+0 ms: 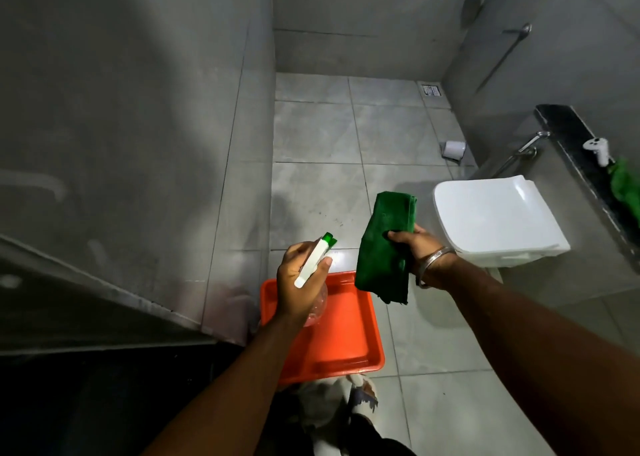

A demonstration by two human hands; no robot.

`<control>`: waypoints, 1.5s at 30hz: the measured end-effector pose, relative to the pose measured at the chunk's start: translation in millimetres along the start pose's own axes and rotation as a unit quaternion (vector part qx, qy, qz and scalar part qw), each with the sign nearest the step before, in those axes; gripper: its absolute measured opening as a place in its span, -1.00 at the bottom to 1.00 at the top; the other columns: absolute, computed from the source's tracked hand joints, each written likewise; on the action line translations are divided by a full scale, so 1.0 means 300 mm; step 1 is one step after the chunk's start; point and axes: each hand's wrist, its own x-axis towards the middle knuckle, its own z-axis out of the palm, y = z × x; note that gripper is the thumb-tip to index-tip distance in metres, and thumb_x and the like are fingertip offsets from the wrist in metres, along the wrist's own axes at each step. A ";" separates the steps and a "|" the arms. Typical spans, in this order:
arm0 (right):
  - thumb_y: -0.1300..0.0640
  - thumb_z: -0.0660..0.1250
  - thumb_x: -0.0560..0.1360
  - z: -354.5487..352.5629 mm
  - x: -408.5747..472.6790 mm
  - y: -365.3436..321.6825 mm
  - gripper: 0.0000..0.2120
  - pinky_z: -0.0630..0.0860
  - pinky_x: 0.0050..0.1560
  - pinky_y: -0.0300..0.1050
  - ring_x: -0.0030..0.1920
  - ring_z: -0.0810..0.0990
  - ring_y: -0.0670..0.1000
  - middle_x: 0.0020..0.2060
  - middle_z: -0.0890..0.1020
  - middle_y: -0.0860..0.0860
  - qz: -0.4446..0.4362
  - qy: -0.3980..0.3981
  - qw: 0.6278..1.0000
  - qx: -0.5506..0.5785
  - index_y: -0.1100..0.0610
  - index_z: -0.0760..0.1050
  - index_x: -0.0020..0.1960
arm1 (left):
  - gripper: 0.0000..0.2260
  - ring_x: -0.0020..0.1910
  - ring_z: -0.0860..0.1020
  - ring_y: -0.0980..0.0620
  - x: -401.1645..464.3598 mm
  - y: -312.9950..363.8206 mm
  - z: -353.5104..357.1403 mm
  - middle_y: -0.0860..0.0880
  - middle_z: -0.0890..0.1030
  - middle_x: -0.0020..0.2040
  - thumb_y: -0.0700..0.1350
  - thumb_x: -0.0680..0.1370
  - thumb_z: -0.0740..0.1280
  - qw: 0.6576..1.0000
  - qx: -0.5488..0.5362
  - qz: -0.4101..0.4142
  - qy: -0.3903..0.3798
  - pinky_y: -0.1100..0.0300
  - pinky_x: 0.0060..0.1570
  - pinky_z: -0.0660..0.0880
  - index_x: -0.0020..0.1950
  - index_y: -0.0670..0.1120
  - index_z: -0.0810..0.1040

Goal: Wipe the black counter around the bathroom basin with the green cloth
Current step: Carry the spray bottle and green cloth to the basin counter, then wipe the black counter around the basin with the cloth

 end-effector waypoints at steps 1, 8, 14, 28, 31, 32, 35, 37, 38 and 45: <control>0.40 0.27 0.49 0.002 -0.008 0.007 -0.69 0.49 0.15 0.25 0.01 0.60 0.27 0.02 0.61 0.25 0.003 -0.001 1.000 0.001 0.23 0.47 0.21 | -0.77 0.07 0.62 -0.10 -0.009 -0.013 -0.002 -0.17 0.58 0.14 -0.31 0.49 0.45 1.000 0.008 -0.002 0.003 0.18 0.09 0.55 0.15 -0.26 0.64; 0.39 0.26 0.49 -0.004 -0.040 0.023 -0.69 0.48 0.18 0.25 0.10 0.57 0.29 0.08 0.59 0.26 0.021 -0.034 0.999 -0.014 0.25 0.46 0.23 | -0.77 0.03 0.60 0.28 -0.085 -0.130 -0.015 -0.04 0.58 0.11 -0.32 0.45 0.49 0.998 0.016 -0.002 0.053 0.40 0.03 0.50 0.08 -0.16 0.66; 0.36 0.26 0.51 -0.048 -0.040 0.040 -0.74 0.57 -0.01 0.12 -0.01 0.63 0.22 -0.02 0.64 0.19 0.043 -0.082 0.994 -0.054 0.21 0.48 0.17 | -0.56 0.04 0.56 0.24 -0.168 -0.238 -0.045 -0.04 0.56 0.12 -0.13 0.37 0.58 0.991 0.112 -0.005 0.074 0.54 0.05 0.43 0.22 -0.16 0.61; 0.36 0.33 0.47 -0.012 -0.237 0.335 -0.51 0.56 0.08 0.17 0.11 0.60 0.30 0.16 0.61 0.23 0.208 -0.404 0.843 -0.287 -0.05 0.44 0.29 | -0.63 0.00 0.62 0.07 -0.524 -0.149 -0.299 -0.11 0.65 0.15 -0.16 0.50 0.47 0.952 -0.007 -0.302 0.056 0.36 -0.21 0.54 0.29 -0.14 0.52; 0.37 0.28 0.50 0.168 -0.350 0.391 -0.53 0.49 0.21 0.20 0.17 0.56 0.28 0.20 0.57 0.23 0.173 -0.496 0.771 -0.360 0.13 0.38 0.38 | -0.65 0.18 0.58 0.03 -0.563 -0.061 -0.442 -0.01 0.62 0.20 0.02 0.53 0.41 0.930 -0.086 -0.358 -0.007 0.09 0.09 0.56 0.30 0.03 0.50; 0.39 0.26 0.51 0.234 -0.382 0.402 -0.56 0.51 0.19 0.17 0.13 0.58 0.25 0.16 0.58 0.22 0.163 -0.511 0.759 -0.368 0.22 0.37 0.37 | -0.65 0.21 0.56 -0.02 -0.570 -0.048 -0.493 -0.01 0.62 0.20 0.07 0.52 0.40 0.917 -0.115 -0.382 -0.023 -0.01 0.17 0.52 0.28 0.04 0.51; 0.37 0.23 0.53 0.478 -0.471 0.421 -0.74 0.61 -0.02 -0.01 -0.11 0.67 0.09 -0.09 0.69 0.10 0.172 -0.554 0.724 -0.373 0.30 0.47 0.22 | -0.55 0.08 0.63 -0.06 -0.601 -0.033 -0.669 -0.07 0.68 0.09 0.14 0.42 0.44 0.902 -0.124 -0.410 -0.052 -0.03 0.00 0.60 0.23 -0.04 0.58; 0.33 0.25 0.54 0.635 -0.503 0.421 -0.83 0.60 0.00 0.00 -0.18 0.66 0.05 -0.18 0.70 0.06 0.145 -0.566 0.697 -0.415 0.27 0.53 0.11 | -0.59 0.02 0.68 -0.07 -0.603 -0.030 -0.791 -0.12 0.70 0.06 0.09 0.37 0.52 0.908 -0.122 -0.399 -0.039 -0.01 -0.14 0.62 0.14 -0.08 0.65; 0.31 0.28 0.53 0.713 -0.513 0.427 -0.82 0.57 0.05 0.04 -0.18 0.66 0.06 -0.17 0.69 0.07 0.129 -0.566 0.687 -0.437 0.28 0.53 0.12 | -0.61 0.01 0.69 -0.07 -0.602 -0.034 -0.868 -0.14 0.70 0.06 0.06 0.36 0.55 0.915 -0.127 -0.383 -0.011 0.01 -0.15 0.63 0.10 -0.09 0.67; 0.37 0.45 0.38 1.192 -0.517 0.526 -0.72 0.56 -0.11 -0.10 -0.23 0.64 -0.03 -0.14 0.65 0.12 -0.059 -0.520 0.695 -0.492 0.29 0.54 0.07 | -0.80 0.10 0.63 -0.03 -0.532 -0.050 -1.459 -0.04 0.67 0.08 -0.20 0.54 0.38 0.944 -0.158 -0.264 0.116 -0.06 0.15 0.54 0.13 0.01 0.61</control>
